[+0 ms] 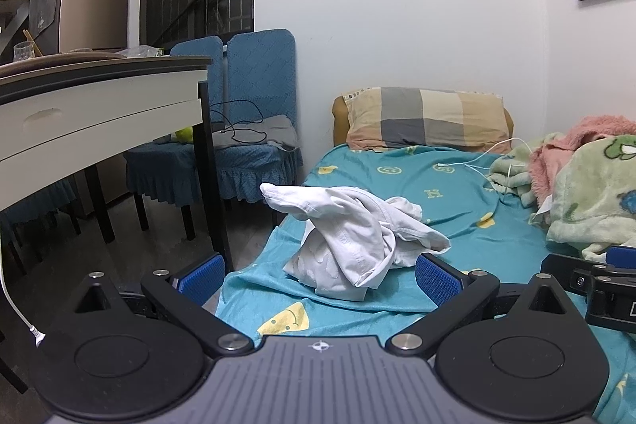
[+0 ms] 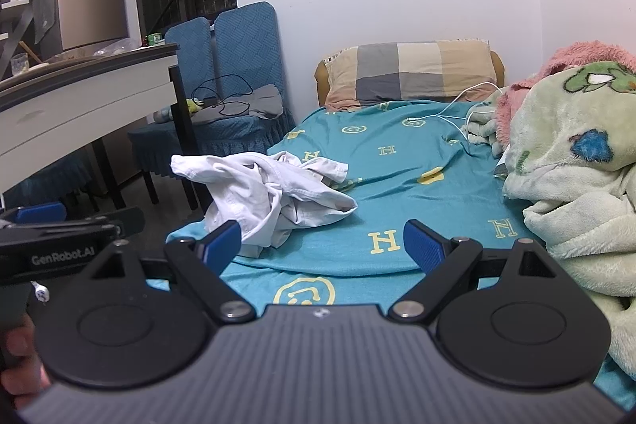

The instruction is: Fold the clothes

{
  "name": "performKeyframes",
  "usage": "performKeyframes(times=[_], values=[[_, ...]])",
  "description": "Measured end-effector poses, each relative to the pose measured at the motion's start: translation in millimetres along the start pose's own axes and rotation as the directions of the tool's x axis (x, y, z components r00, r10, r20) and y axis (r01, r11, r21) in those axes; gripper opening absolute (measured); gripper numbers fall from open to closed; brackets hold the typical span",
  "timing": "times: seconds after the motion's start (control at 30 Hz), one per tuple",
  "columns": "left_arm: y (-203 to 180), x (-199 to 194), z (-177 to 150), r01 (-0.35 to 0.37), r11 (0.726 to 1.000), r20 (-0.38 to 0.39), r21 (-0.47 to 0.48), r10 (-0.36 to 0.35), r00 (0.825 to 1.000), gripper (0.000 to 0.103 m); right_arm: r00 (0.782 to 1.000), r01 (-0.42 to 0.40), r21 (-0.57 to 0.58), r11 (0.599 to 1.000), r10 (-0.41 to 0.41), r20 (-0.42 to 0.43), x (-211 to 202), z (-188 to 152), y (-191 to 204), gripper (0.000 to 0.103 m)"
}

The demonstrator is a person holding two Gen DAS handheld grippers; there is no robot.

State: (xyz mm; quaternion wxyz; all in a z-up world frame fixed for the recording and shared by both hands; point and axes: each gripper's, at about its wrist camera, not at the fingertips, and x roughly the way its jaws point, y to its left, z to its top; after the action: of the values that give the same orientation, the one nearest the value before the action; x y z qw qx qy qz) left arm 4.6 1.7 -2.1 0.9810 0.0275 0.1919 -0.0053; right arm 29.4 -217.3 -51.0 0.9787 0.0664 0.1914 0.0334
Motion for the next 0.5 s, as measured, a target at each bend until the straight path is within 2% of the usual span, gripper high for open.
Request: performKeyframes(times=[0.17,0.27,0.4,0.5], values=[[5,7,1,-0.001,1.0,-0.013,-0.004,0.001,1.0,0.103,1.0,0.001,0.003,1.0,-0.001,0.0,-2,1,0,0.09],[11,21,6,0.014,0.999,-0.035,-0.039,-0.016,0.999,0.103,1.0,0.006,0.006,1.0,-0.006,-0.003,-3,2,1,0.09],[17,56,25,0.037,0.995,-0.077,-0.087,-0.044,0.996,0.103,1.0,0.016,0.013,1.0,-0.016,-0.014,0,1,-2,0.09],[24,96,39,0.046,0.988,-0.12,-0.148,-0.064,0.991,0.103,0.999,0.024,0.019,1.0,-0.023,-0.023,3,0,-4,0.09]])
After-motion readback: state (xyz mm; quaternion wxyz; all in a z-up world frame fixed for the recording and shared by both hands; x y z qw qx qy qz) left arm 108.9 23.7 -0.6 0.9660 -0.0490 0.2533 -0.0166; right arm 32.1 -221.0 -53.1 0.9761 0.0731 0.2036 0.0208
